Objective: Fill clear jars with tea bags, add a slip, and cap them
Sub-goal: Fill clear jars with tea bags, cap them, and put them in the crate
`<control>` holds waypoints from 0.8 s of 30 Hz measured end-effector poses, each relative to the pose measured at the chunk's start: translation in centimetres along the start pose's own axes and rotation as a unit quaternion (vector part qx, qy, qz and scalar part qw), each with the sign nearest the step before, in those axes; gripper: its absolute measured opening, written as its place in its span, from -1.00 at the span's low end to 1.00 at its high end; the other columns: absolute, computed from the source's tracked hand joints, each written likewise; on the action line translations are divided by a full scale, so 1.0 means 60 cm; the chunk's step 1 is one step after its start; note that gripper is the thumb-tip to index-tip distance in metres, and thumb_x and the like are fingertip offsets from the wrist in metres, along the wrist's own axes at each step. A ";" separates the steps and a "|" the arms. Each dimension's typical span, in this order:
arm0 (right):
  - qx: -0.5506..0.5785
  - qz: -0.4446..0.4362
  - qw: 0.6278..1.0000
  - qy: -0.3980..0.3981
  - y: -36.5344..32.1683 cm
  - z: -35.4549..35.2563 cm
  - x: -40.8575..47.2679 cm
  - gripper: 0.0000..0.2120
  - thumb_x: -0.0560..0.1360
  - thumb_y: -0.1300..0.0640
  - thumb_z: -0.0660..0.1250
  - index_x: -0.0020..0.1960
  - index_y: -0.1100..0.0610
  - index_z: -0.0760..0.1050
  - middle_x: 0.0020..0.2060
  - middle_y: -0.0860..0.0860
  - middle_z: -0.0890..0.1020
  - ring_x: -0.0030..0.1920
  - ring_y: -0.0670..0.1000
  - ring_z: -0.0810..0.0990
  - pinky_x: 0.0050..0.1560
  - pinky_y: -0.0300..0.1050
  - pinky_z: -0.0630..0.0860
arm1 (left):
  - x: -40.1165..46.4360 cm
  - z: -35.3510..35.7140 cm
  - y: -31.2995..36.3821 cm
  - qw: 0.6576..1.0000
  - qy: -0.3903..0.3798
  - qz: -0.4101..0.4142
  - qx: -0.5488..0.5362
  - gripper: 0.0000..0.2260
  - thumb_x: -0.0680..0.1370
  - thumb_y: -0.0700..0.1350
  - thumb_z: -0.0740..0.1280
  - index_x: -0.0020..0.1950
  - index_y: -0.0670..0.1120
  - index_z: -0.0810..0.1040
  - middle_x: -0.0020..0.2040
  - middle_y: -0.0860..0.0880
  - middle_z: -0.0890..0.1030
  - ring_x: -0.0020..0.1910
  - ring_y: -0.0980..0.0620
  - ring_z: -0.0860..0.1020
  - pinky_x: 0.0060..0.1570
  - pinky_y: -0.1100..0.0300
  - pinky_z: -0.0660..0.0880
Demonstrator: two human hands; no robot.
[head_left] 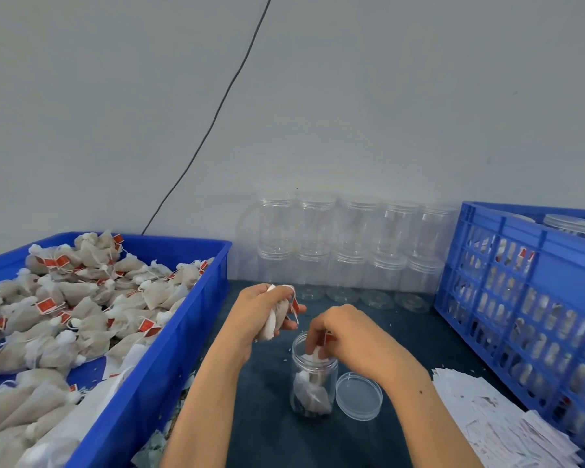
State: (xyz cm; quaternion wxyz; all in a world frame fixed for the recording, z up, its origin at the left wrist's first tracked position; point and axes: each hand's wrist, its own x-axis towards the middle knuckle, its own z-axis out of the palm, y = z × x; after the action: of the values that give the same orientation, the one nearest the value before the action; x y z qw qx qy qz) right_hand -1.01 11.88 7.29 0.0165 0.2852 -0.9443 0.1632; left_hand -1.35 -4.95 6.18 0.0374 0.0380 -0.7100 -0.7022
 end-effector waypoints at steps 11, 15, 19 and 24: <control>-0.025 -0.028 0.998 0.051 -0.009 0.011 0.007 -0.75 0.38 0.32 0.27 -0.13 0.01 0.60 -0.17 -0.04 0.67 -0.19 -0.03 0.58 -0.19 -0.23 0.40 | -0.003 0.008 0.002 1.000 0.009 0.008 -0.002 -0.86 0.57 -0.09 0.31 -0.08 -0.15 0.52 -0.16 -0.07 0.72 -0.45 0.06 0.58 -0.50 0.31 0.42; -0.051 -0.039 0.996 0.059 -0.014 0.024 0.012 -0.80 0.43 0.24 0.28 -0.07 0.00 0.60 -0.11 -0.01 0.66 -0.04 0.01 0.54 -0.12 -0.17 0.33 | -0.001 0.013 -0.001 1.000 0.022 0.022 -0.007 -0.88 0.56 -0.11 0.32 -0.11 -0.16 0.52 -0.15 -0.10 0.72 -0.48 0.07 0.54 -0.52 0.32 0.40; -0.039 -0.014 0.998 0.042 -0.016 0.026 0.015 -0.79 0.43 0.27 0.26 -0.08 0.04 0.61 -0.10 0.03 0.66 -0.04 0.07 0.57 -0.09 -0.12 0.44 | 0.002 0.006 0.000 0.998 0.045 0.026 -0.025 -0.86 0.57 -0.10 0.31 -0.05 -0.18 0.51 -0.13 -0.09 0.72 -0.46 0.08 0.54 -0.50 0.29 0.42; -0.049 -0.026 0.998 -0.010 -0.017 0.024 0.013 -0.69 0.44 0.35 0.24 0.00 0.06 0.64 -0.04 0.05 0.67 -0.02 0.08 0.61 0.04 -0.05 0.55 | 0.002 0.002 0.000 0.998 0.044 0.019 -0.029 -0.85 0.56 -0.09 0.32 -0.01 -0.19 0.50 -0.14 -0.07 0.72 -0.46 0.08 0.55 -0.51 0.30 0.42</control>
State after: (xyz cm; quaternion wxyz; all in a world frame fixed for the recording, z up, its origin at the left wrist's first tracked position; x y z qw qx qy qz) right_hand -1.02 10.21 6.34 0.0249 0.3098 -0.9438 0.1129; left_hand -1.48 -4.87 6.19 0.0836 0.0544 -0.6877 -0.7191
